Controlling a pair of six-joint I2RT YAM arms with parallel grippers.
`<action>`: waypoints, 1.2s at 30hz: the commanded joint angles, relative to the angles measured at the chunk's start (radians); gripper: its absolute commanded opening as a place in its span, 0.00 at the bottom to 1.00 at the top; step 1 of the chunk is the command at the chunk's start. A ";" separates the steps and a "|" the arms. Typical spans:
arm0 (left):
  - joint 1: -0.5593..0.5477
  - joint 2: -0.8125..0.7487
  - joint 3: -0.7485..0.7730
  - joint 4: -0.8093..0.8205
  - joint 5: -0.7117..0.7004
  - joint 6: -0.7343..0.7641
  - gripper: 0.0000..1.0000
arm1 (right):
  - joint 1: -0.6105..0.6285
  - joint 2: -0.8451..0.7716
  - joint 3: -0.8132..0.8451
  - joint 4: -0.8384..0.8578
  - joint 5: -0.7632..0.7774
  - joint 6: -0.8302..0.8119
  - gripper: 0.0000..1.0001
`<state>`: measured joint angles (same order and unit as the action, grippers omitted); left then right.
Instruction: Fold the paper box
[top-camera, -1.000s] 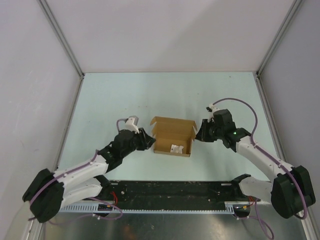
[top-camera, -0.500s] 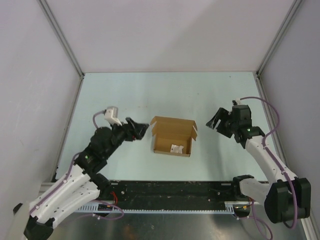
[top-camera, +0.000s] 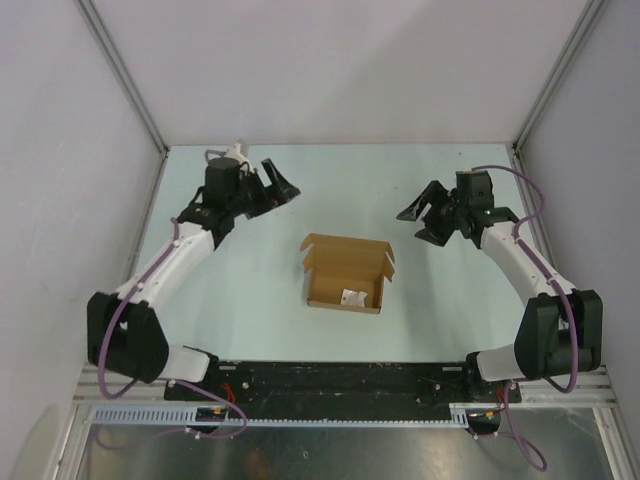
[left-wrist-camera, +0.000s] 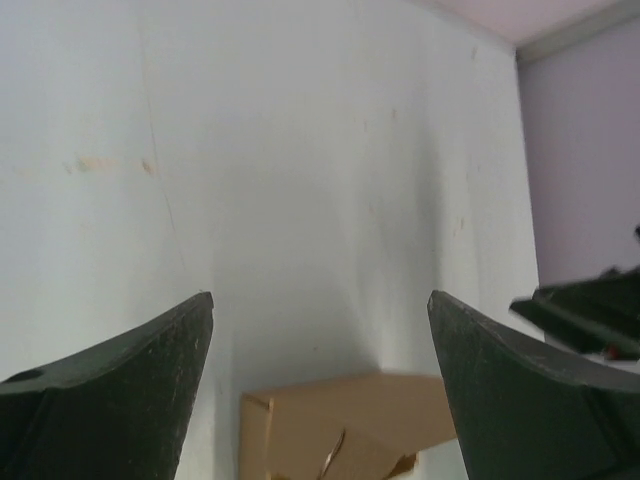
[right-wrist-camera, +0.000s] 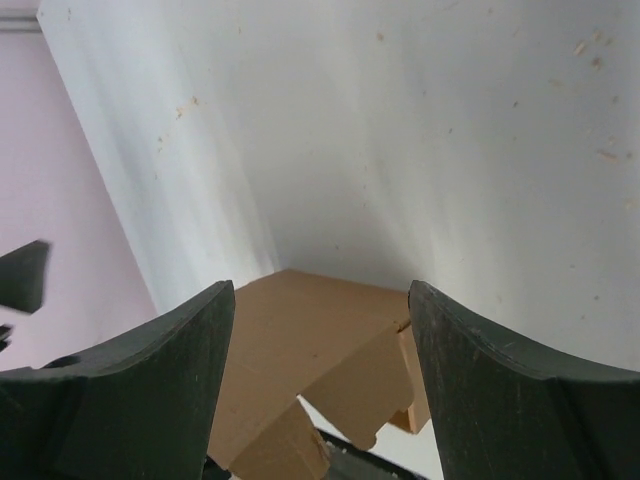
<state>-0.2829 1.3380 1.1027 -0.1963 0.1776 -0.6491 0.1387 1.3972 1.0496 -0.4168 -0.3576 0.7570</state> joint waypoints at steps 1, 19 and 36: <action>-0.036 0.061 0.022 -0.046 0.189 -0.040 0.92 | 0.036 -0.020 0.036 -0.039 -0.057 0.053 0.75; -0.191 0.073 -0.098 -0.043 0.212 -0.063 0.90 | 0.213 -0.014 0.035 -0.108 0.006 0.048 0.75; -0.237 0.024 -0.187 -0.045 0.230 -0.070 0.88 | 0.265 -0.040 0.015 -0.152 0.037 0.021 0.75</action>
<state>-0.5133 1.4193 0.9226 -0.2539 0.3790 -0.7086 0.3981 1.3968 1.0496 -0.5518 -0.3370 0.7998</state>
